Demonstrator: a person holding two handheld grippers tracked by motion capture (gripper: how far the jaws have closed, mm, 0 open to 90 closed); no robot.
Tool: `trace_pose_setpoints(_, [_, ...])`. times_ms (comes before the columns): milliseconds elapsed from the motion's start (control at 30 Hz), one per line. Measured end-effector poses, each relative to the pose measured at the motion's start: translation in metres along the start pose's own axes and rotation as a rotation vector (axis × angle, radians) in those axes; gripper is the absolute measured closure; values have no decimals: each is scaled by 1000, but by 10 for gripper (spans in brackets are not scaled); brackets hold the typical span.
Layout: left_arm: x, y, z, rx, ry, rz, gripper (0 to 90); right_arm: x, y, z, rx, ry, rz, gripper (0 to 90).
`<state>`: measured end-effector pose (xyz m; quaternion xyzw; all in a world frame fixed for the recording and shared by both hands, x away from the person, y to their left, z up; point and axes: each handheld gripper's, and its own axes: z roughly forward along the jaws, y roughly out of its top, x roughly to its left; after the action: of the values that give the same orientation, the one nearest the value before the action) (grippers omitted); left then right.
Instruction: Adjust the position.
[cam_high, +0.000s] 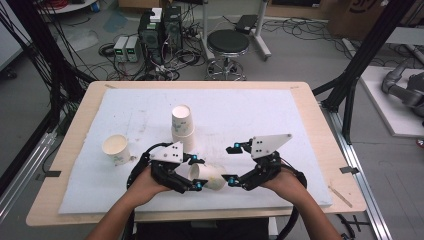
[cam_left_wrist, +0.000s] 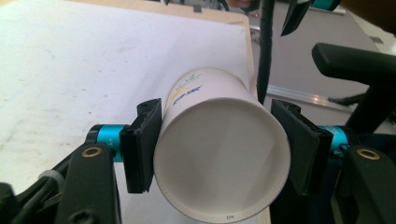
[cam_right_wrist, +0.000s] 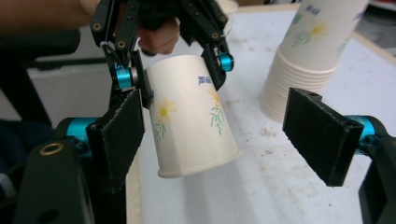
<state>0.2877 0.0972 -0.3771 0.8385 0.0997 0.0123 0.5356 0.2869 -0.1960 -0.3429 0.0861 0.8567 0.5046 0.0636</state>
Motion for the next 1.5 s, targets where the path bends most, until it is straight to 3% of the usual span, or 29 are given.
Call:
trace_pose_setpoints(200, [2,-5,-4,-58,35,-10,364,-1,-12,-7,-96,-59,30,215])
trace_pose_setpoints(433, [2,-8,-2,-103,38,-11,364,1,-28,-6,-129,-82,56,210])
trace_pose_setpoints(633, [1,-10,0,-128,32,-7,364,4,-44,0,-146,-75,76,208])
trace_pose_setpoints(867, [-3,-8,-1,-152,11,27,366,7,-57,9,-168,-51,88,208])
trace_pose_setpoints(1500, [-7,-6,-8,-184,-44,53,368,12,-61,18,-185,33,61,208])
